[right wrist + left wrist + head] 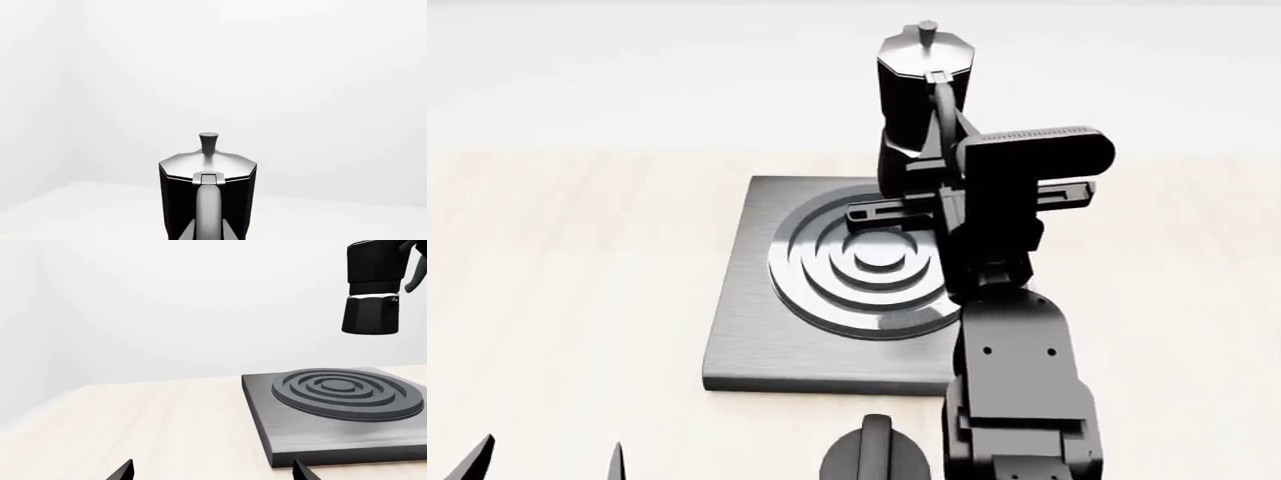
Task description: Put the moka pot on the stove.
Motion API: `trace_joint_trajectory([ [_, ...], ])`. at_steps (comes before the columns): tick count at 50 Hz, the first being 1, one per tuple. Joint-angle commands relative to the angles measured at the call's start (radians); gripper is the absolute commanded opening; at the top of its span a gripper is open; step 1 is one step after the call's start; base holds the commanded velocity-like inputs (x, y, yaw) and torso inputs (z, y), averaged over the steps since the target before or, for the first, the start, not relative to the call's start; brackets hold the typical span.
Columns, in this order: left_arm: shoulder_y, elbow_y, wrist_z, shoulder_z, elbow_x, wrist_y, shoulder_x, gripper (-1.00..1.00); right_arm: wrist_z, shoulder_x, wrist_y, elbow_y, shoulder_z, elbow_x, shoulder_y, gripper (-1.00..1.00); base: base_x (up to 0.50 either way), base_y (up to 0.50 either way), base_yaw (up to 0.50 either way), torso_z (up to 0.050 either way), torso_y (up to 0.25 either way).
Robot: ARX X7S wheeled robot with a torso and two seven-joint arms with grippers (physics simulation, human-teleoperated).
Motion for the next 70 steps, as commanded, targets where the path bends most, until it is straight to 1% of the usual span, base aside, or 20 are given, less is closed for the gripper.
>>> trace_joint_trajectory([
  [1, 0.002, -0.012, 0.016, -0.011, -0.029, 0.023, 0.002, 1.0, -0.001, -0.007, -0.029, 0.0, -0.108, 0.113, 0.014, -1.0, 0.0, 0.0, 0.0, 0.0, 0.0],
  [21, 0.001, -0.007, 0.007, -0.007, -0.032, 0.023, -0.005, 1.0, 0.005, -0.007, -0.007, 0.0, -0.127, 0.132, -0.018, -1.0, 0.0, 0.0, 0.0, 0.001, 0.002],
  [39, -0.003, -0.013, 0.001, -0.002, -0.037, 0.025, -0.008, 1.0, 0.023, -0.007, -0.012, 0.0, -0.301, 0.283, -0.028, -1.0, 0.0, 0.0, 0.0, 0.0, 0.001],
  [45, -0.003, -0.011, -0.001, -0.001, -0.038, 0.025, -0.011, 1.0, 0.027, -0.007, -0.01, 0.0, -0.325, 0.302, -0.033, -1.0, 0.0, 0.0, 0.0, 0.002, 0.002],
  [56, -0.001, -0.008, -0.006, 0.002, -0.038, 0.024, -0.014, 1.0, 0.028, -0.007, 0.005, 0.0, -0.253, 0.239, -0.048, -1.0, 0.0, 0.0, 0.0, 0.0, 0.001],
  [70, -0.003, -0.006, -0.008, 0.004, -0.046, 0.026, -0.019, 1.0, 0.028, -0.007, 0.017, 0.0, -0.225, 0.208, -0.057, -1.0, 0.0, 0.0, 0.0, 0.0, 0.001],
])
